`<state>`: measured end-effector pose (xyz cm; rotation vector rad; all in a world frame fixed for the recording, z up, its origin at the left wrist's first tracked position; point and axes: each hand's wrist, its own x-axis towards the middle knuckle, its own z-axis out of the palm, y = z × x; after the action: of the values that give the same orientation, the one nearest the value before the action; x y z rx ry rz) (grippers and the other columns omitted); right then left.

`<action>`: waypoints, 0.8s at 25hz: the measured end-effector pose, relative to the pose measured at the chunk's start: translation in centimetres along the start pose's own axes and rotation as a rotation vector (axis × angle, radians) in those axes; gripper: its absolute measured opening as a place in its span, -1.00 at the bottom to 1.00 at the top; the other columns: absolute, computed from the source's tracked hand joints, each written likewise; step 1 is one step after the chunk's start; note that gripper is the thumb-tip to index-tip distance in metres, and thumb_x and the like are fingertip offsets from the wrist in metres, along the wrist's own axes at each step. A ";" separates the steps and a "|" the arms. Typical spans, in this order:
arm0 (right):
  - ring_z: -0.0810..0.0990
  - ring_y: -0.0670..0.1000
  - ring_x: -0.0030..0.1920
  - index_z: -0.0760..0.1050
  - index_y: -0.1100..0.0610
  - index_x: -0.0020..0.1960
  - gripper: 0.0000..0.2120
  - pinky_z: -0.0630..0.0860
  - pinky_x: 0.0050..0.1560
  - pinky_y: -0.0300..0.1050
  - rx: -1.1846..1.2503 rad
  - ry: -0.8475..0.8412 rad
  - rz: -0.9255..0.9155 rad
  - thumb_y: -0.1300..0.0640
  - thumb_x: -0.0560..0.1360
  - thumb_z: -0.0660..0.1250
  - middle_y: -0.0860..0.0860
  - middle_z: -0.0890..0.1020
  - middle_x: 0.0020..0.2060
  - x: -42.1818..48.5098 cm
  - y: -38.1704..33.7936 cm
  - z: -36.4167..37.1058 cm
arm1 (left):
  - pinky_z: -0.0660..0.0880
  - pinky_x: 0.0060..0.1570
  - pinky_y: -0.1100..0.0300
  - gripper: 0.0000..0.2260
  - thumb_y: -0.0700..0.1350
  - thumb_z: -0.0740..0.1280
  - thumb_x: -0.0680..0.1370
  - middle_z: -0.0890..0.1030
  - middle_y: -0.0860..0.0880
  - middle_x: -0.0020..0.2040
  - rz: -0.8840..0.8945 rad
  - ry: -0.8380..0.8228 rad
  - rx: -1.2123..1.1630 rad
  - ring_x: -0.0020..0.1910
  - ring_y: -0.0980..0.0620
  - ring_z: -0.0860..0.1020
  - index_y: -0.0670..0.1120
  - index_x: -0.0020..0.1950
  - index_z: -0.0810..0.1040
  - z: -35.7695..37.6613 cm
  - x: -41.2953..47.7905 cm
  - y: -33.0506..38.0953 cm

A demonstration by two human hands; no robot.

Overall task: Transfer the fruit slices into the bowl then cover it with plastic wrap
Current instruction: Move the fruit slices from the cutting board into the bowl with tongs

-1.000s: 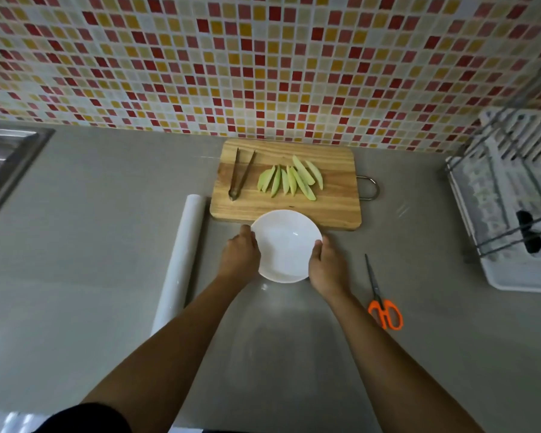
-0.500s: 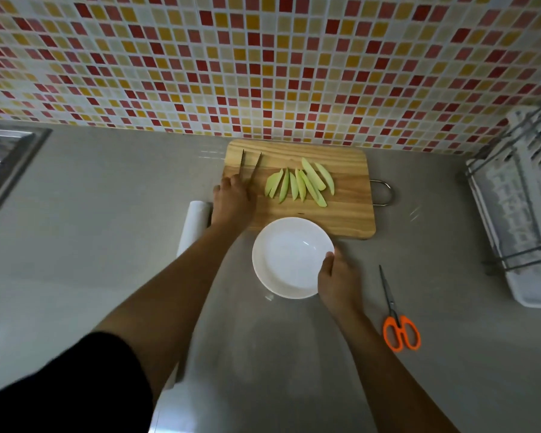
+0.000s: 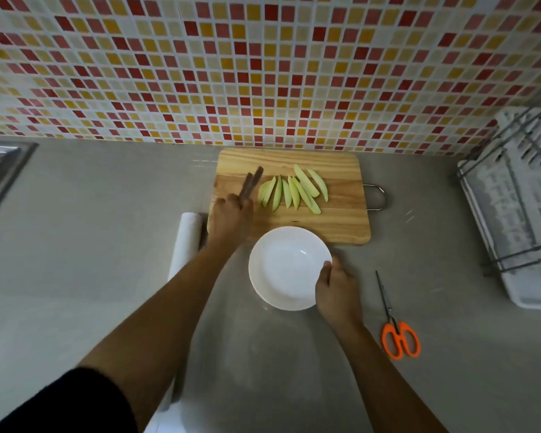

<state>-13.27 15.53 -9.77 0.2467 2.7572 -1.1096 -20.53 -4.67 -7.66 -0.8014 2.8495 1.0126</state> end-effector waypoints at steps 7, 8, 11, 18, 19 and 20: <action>0.58 0.23 0.06 0.37 0.15 0.31 -0.67 0.46 -0.07 -0.07 -0.005 -0.023 0.024 0.11 0.60 0.02 0.20 0.62 0.07 0.0 0.0 -0.1 | 0.38 -0.09 0.03 -0.71 -0.06 0.17 0.60 0.59 -0.29 0.03 0.182 0.000 0.182 0.02 -0.29 0.54 -0.26 0.14 0.49 1.2 -2.4 -0.7; 0.58 0.23 0.06 0.38 0.15 0.30 -0.67 0.50 -0.04 -0.03 -0.005 -0.020 0.022 0.11 0.60 0.02 0.20 0.63 0.06 0.0 -0.1 -0.1 | 0.39 -0.09 0.03 -0.71 -0.06 0.17 0.60 0.59 -0.29 0.03 0.192 0.007 0.220 0.03 -0.29 0.55 -0.26 0.14 0.50 1.1 -2.0 -0.5; 0.59 0.22 0.04 0.41 0.17 0.25 -0.70 0.52 -0.03 0.02 0.011 -0.010 0.007 0.13 0.60 0.04 0.19 0.63 0.05 -0.1 -0.1 -0.1 | 0.38 -0.10 0.01 -0.75 -0.14 0.16 0.58 0.59 -0.29 0.04 0.197 -0.005 0.301 0.04 -0.29 0.54 -0.28 0.11 0.50 0.8 -0.8 -0.1; 0.58 0.26 0.04 0.40 0.17 0.26 -0.69 0.51 -0.05 0.01 -0.002 -0.002 -0.004 0.14 0.59 0.04 0.21 0.63 0.04 -0.1 -0.2 -0.2 | 0.32 -0.22 0.09 -0.76 -0.14 0.19 0.58 0.63 -0.30 -0.12 0.188 0.069 0.110 -0.11 -0.30 0.53 -0.25 0.01 0.60 -1.1 -1.6 -0.3; 0.58 0.26 0.04 0.39 0.16 0.27 -0.69 0.52 -0.03 0.03 -0.004 -0.001 -0.002 0.13 0.59 0.04 0.21 0.63 0.05 -0.1 -0.2 -0.2 | 0.34 -0.23 0.07 -0.77 -0.15 0.21 0.57 0.63 -0.31 -0.15 0.199 0.082 0.108 -0.14 -0.31 0.53 -0.25 -0.01 0.60 -1.5 -2.2 -0.6; 0.58 0.26 0.04 0.39 0.16 0.26 -0.69 0.52 -0.03 0.04 -0.002 -0.001 -0.003 0.12 0.60 0.04 0.21 0.63 0.05 -0.2 -0.2 -0.2 | 0.37 -0.21 0.03 -0.78 -0.15 0.22 0.57 0.62 -0.31 -0.18 0.200 0.085 0.105 -0.15 -0.31 0.53 -0.26 -0.03 0.61 -1.8 -2.8 -0.8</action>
<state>-13.17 15.56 -9.47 0.2412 2.7585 -1.1066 -17.49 -4.99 -6.20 -0.5747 3.0751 0.8555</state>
